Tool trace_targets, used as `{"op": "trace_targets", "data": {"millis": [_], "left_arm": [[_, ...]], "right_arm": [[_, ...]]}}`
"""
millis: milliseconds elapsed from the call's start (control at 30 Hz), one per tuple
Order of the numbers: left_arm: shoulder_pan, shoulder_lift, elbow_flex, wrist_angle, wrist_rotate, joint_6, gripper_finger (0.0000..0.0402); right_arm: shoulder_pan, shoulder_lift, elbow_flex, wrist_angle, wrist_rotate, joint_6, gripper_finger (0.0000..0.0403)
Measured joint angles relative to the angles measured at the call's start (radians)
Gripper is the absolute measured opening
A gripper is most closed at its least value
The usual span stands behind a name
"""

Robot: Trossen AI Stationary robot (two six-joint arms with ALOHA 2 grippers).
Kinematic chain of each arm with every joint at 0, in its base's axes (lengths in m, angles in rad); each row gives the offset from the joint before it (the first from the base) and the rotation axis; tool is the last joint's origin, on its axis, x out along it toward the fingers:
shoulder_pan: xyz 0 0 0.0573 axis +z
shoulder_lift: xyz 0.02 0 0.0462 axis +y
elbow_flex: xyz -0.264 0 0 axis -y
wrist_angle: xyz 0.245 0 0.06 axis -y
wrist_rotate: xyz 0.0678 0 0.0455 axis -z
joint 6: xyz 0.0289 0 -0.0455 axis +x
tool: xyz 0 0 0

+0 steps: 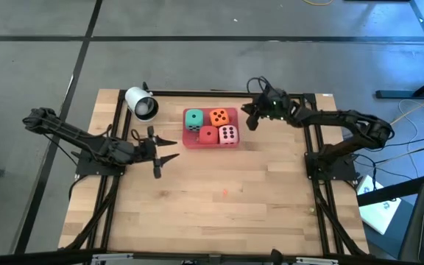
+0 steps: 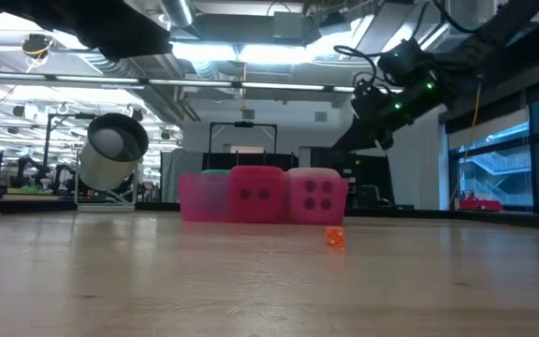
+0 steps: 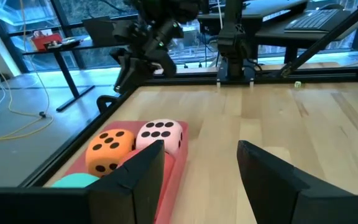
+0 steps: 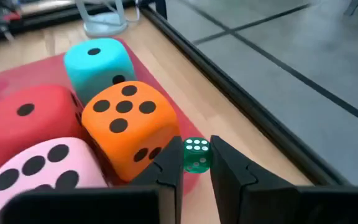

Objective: Pick & Place Dice
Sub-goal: Put the small green dice into the pink bin

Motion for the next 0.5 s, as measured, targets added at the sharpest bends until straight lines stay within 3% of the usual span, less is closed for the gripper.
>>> {"op": "trace_targets", "data": {"millis": [233, 500], "left_arm": [[0.005, 0.027, 0.0, 0.001, -0.006, -0.007, 0.0196], [0.062, 0.059, 0.0, 0.001, 0.033, -0.038, 0.0196]], "right_arm": [[-0.015, 0.031, 0.164, -0.198, -0.005, -0.086, 0.0053], [-0.016, 0.202, 0.356, -0.396, -0.038, -0.153, 0.0053]]}}
